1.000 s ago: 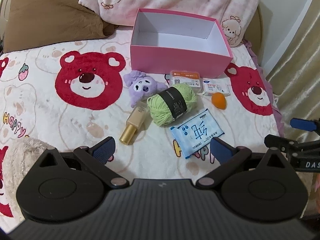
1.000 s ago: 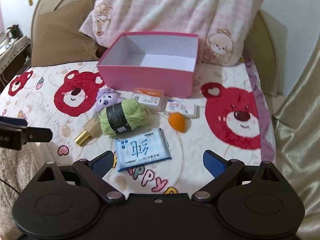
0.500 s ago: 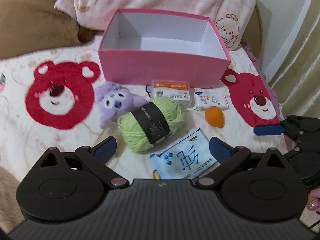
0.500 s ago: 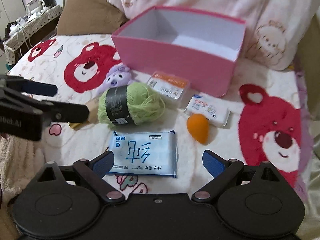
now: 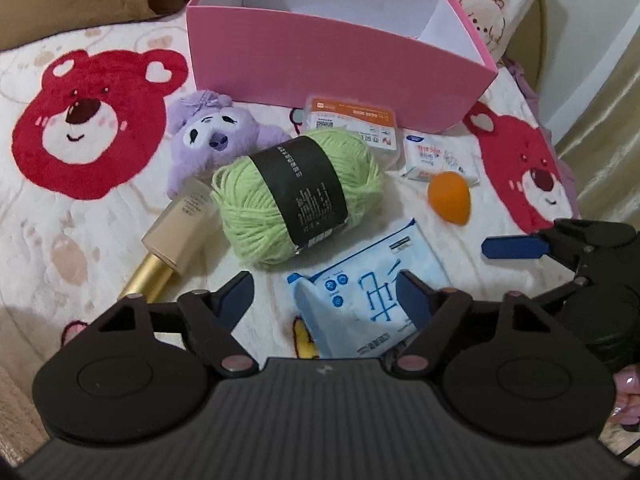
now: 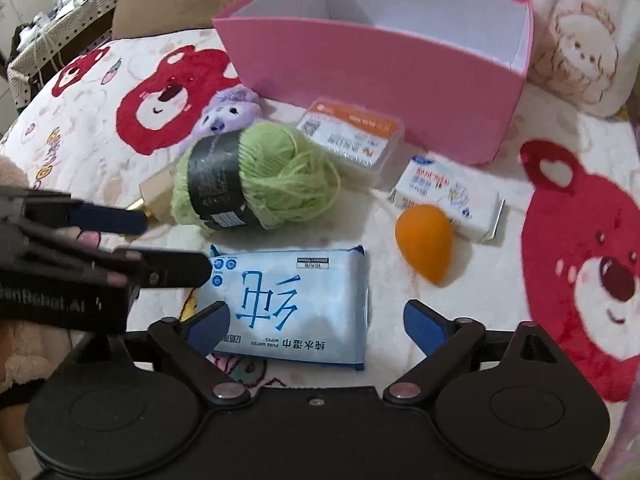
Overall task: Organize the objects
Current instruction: 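Lower the left gripper onto the blue wet-wipes pack and close on it, then lift the wet-wipes pack with the left gripper and carry it into the pink box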
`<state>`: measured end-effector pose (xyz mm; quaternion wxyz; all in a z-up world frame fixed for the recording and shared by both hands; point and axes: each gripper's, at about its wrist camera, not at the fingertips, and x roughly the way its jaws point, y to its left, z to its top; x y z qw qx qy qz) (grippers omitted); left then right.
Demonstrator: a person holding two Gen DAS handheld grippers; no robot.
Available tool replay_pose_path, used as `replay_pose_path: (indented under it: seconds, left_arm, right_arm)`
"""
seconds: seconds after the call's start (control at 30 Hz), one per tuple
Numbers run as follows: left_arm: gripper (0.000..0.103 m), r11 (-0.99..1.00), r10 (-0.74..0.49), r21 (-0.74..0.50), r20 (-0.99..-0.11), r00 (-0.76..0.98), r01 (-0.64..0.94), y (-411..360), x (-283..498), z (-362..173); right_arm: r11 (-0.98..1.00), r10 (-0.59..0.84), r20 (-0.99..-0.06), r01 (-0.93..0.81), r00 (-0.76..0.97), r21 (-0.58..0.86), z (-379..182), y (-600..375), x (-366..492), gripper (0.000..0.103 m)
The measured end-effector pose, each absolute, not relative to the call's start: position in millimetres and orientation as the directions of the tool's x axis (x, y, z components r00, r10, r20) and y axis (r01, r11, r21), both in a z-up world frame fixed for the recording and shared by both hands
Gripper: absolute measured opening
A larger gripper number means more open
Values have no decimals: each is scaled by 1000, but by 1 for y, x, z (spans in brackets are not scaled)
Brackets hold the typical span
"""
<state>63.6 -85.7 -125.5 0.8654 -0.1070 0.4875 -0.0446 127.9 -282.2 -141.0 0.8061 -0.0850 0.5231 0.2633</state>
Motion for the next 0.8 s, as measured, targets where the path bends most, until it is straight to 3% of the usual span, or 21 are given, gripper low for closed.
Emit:
replay_pose_path:
  seconds: [0.13,0.27,0.37,0.53,0.63,0.8]
  left_arm:
    - [74,978,-169,-207,-840,516,-16,-88,67,-136]
    - [60,953,-231,-293,-859,456,-70,-80,75,-156]
    - [56,933,-258,-336,-872,417,-126,-75,76,-171]
    - [47,907,-303,-394,-858,416,-152,-72,75,-182]
    - [40,865,-374,-471,-833,407,-170,-69,74,-187]
    - [32,877,-368,-466,-809,459,-119,-75,65,-173]
  right_arm:
    - [857,324,-887,-499,328,129,-151,-281,124,82]
    - [860,312,-895,-495,318,124,-161,-279,128,78]
    - [863,312,-902,-486,298,138,-168,-280,131,75]
    - [853,333,-894,-499,299,151,-165,-280,127,54]
    - [844,330,-889,-521,317,127,-161,-277,121,49]
    - [858,328,-889,-494,320,139,-153,-280,119,46]
